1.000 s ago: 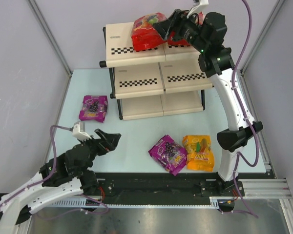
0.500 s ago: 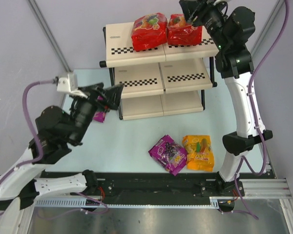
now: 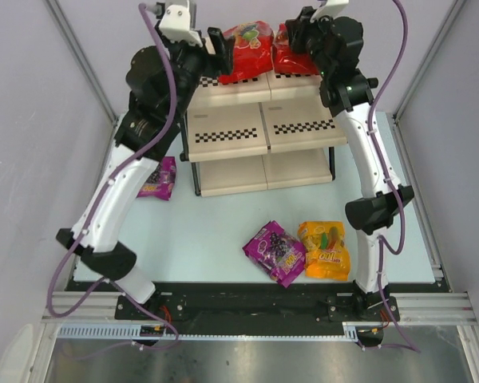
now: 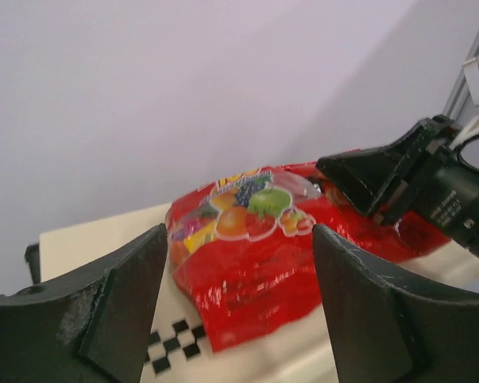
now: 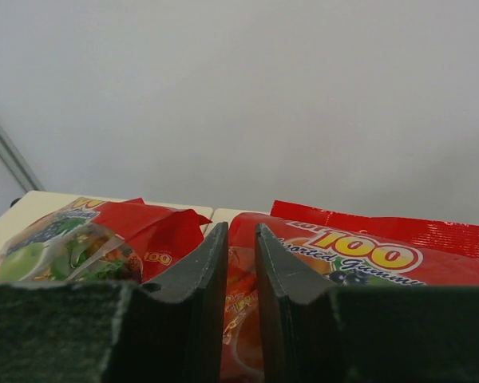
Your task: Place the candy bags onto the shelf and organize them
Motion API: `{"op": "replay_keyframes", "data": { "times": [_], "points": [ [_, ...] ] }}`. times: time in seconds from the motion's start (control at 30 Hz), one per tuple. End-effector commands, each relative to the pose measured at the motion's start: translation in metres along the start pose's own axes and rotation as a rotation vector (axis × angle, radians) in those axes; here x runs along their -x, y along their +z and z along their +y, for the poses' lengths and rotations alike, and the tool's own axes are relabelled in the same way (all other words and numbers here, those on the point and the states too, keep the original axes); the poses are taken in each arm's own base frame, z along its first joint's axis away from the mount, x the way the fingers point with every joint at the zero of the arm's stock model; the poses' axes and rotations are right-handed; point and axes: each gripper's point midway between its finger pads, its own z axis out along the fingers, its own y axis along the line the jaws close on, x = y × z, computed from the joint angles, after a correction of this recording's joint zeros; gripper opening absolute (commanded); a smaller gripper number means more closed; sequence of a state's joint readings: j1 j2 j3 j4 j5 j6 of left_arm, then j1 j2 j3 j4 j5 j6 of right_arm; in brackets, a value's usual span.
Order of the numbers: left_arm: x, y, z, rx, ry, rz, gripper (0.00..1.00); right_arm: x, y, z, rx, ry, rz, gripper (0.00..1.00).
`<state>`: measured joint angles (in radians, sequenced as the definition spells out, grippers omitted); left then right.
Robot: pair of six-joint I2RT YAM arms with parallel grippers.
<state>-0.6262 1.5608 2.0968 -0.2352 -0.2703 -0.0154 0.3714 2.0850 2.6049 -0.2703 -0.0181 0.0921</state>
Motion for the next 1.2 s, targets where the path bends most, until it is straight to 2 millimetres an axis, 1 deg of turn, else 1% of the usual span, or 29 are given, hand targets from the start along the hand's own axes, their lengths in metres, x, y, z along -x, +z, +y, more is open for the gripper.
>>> {"op": "replay_keyframes", "data": {
  "times": [0.0, 0.03, 0.1, 0.13, 0.17, 0.23, 0.3, 0.33, 0.37, 0.4, 0.43, 0.5, 0.53, 0.57, 0.6, 0.63, 0.67, 0.73, 0.8, 0.87, 0.9, 0.93, 0.97, 1.0, 1.03, 1.07, 1.1, 1.13, 1.17],
  "points": [
    [0.024, 0.017, -0.007, -0.09, 0.029, -0.052, 0.79, 0.034, -0.009, -0.003, -0.055, -0.083, -0.077, 0.24],
    [0.021, 0.023, -0.007, -0.099, 0.031, -0.05, 0.79, 0.031, -0.01, -0.004, -0.059, -0.082, -0.062, 0.24],
    [0.018, 0.034, -0.007, -0.105, 0.031, -0.059, 0.8, 0.011, -0.011, -0.007, -0.07, -0.086, 0.005, 0.24],
    [0.017, 0.037, -0.005, -0.108, 0.034, -0.062, 0.81, 0.009, -0.014, -0.007, -0.069, -0.086, 0.022, 0.23],
    [0.014, 0.043, -0.004, -0.109, 0.037, -0.061, 0.82, -0.002, -0.017, -0.007, -0.062, -0.087, 0.063, 0.22],
    [0.017, 0.049, 0.0, -0.118, 0.006, -0.08, 0.82, -0.015, -0.021, -0.003, -0.031, -0.08, 0.11, 0.21],
    [0.012, 0.057, 0.003, -0.131, -0.036, -0.082, 0.82, -0.025, -0.026, 0.002, -0.005, -0.069, 0.153, 0.21],
    [0.012, 0.061, 0.014, -0.116, -0.047, -0.085, 0.82, -0.032, -0.028, 0.003, 0.0, -0.058, 0.18, 0.2],
    [0.013, 0.063, 0.011, -0.153, -0.061, -0.095, 0.82, -0.03, -0.03, 0.006, 0.012, -0.051, 0.183, 0.2],
    [0.006, 0.069, 0.014, -0.154, -0.09, -0.087, 0.83, -0.03, -0.031, 0.006, 0.015, -0.052, 0.186, 0.22],
    [0.008, 0.072, 0.02, -0.152, -0.099, -0.096, 0.83, -0.031, -0.032, 0.006, 0.014, -0.049, 0.191, 0.24],
    [0.007, 0.078, 0.018, -0.187, -0.143, -0.106, 0.84, -0.017, -0.037, 0.008, 0.023, -0.041, 0.16, 0.26],
    [0.004, 0.085, 0.02, -0.193, -0.153, -0.11, 0.84, -0.012, -0.037, 0.011, 0.034, -0.037, 0.143, 0.32],
    [0.001, 0.089, 0.017, -0.215, -0.161, -0.111, 0.85, 0.0, -0.042, 0.015, 0.049, -0.036, 0.118, 0.37],
    [-0.002, 0.092, 0.014, -0.226, -0.177, -0.11, 0.85, 0.006, -0.044, 0.017, 0.057, -0.036, 0.104, 0.43],
    [-0.009, 0.097, 0.013, -0.236, -0.184, -0.102, 0.85, 0.015, -0.045, 0.02, 0.067, -0.041, 0.075, 0.54],
    [-0.013, 0.1, 0.011, -0.247, -0.191, -0.099, 0.85, 0.018, -0.048, 0.022, 0.077, -0.044, 0.067, 0.58],
    [-0.026, 0.104, 0.007, -0.268, -0.208, -0.073, 0.85, 0.044, -0.059, 0.032, 0.098, -0.052, 0.004, 0.63],
    [-0.035, 0.106, 0.002, -0.286, -0.213, -0.052, 0.84, 0.064, -0.07, 0.034, 0.094, -0.061, -0.038, 0.65],
    [-0.047, 0.107, 0.0, -0.285, -0.208, -0.018, 0.78, 0.079, -0.077, 0.037, 0.076, -0.062, -0.084, 0.66],
    [-0.051, 0.107, -0.002, -0.285, -0.197, -0.004, 0.76, 0.087, -0.086, 0.037, 0.073, -0.066, -0.1, 0.66],
    [-0.056, 0.107, -0.002, -0.28, -0.191, 0.011, 0.7, 0.096, -0.09, 0.04, 0.075, -0.067, -0.132, 0.67],
    [-0.064, 0.106, -0.001, -0.265, -0.185, 0.043, 0.67, 0.1, -0.094, 0.04, 0.067, -0.064, -0.145, 0.67],
    [-0.07, 0.105, 0.0, -0.256, -0.168, 0.062, 0.65, 0.094, -0.095, 0.038, 0.06, -0.067, -0.135, 0.67],
    [-0.075, 0.105, 0.003, -0.234, -0.162, 0.081, 0.6, 0.108, -0.104, 0.039, 0.058, -0.067, -0.172, 0.67],
    [-0.086, 0.102, 0.006, -0.219, -0.156, 0.125, 0.58, 0.11, -0.107, 0.035, 0.034, -0.066, -0.18, 0.67],
    [-0.093, 0.101, 0.006, -0.218, -0.142, 0.148, 0.54, 0.104, -0.107, 0.033, 0.025, -0.066, -0.17, 0.67],
    [-0.103, 0.1, 0.007, -0.216, -0.136, 0.178, 0.48, 0.11, -0.111, 0.032, 0.019, -0.066, -0.188, 0.67],
    [-0.116, 0.098, 0.007, -0.212, -0.13, 0.219, 0.45, 0.11, -0.111, 0.03, 0.006, -0.064, -0.187, 0.67]
  ]
}}
